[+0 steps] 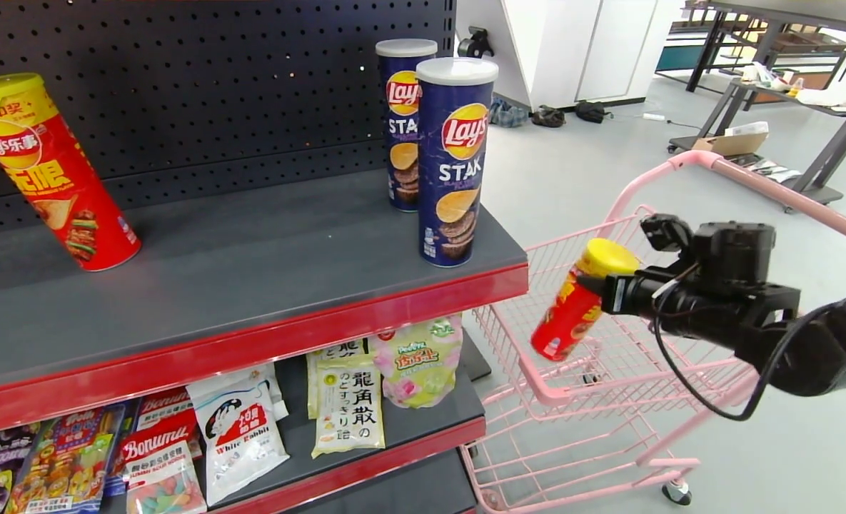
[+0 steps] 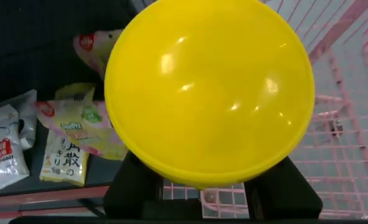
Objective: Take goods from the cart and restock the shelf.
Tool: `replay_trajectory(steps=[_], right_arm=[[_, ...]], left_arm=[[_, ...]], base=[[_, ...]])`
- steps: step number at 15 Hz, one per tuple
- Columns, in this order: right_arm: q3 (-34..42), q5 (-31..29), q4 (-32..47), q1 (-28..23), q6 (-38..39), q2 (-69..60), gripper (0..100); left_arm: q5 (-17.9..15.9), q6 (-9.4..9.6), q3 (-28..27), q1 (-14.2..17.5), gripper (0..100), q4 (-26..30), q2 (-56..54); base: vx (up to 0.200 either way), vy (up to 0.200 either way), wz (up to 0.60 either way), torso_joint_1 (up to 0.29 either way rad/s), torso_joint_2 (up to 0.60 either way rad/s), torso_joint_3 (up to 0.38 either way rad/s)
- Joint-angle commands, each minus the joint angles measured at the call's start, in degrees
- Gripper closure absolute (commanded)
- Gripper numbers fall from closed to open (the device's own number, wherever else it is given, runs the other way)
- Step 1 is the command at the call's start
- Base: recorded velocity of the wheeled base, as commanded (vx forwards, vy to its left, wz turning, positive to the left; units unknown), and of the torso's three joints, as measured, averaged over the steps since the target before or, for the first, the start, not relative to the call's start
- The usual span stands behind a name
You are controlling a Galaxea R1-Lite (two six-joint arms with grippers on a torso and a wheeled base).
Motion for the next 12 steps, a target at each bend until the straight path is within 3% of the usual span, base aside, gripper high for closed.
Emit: replay_trajectory(steps=[1,3,5,7,11,12], right_arm=[[-8.8,-1.6,11.7,-1.8,-1.3,-14.7,100],[-11.4,-4.1,21.6,-1.9,-1.9,-24.0,100],[-11.7,-4.7,38.3,-4.3,-6.4,-37.5,100],[-9.5,-4.1,49.5,-4.3,-7.2,-49.3,100],[-1.2,-6.1,63.6,-8.7,-10.0,-66.7,100],[0.3,-6.1,63.6,-9.1,-11.2,-68.1,100]], left_arm=[[0.0,-0.03,0.0,0.0,0,0.0,0.1],[-0.1,-0.03,0.0,0.0,0,0.0,0.1],[0.0,-0.03,0.0,0.0,0,0.0,0.1],[-0.1,0.05,0.0,0.0,0,0.0,0.1],[-0.1,-0.03,0.0,0.0,0,0.0,0.1],[-0.1,-0.03,0.0,0.0,0,0.0,0.1]], base=[[0.000,0.000,0.00,0.000,0.00,0.000],[0.000,0.000,0.00,0.000,0.00,0.000],[0.000,0.000,0.00,0.000,0.00,0.000],[0.000,0.000,0.00,0.000,0.00,0.000],[0.000,0.000,0.00,0.000,0.00,0.000],[0.000,0.000,0.00,0.000,0.00,0.000]])
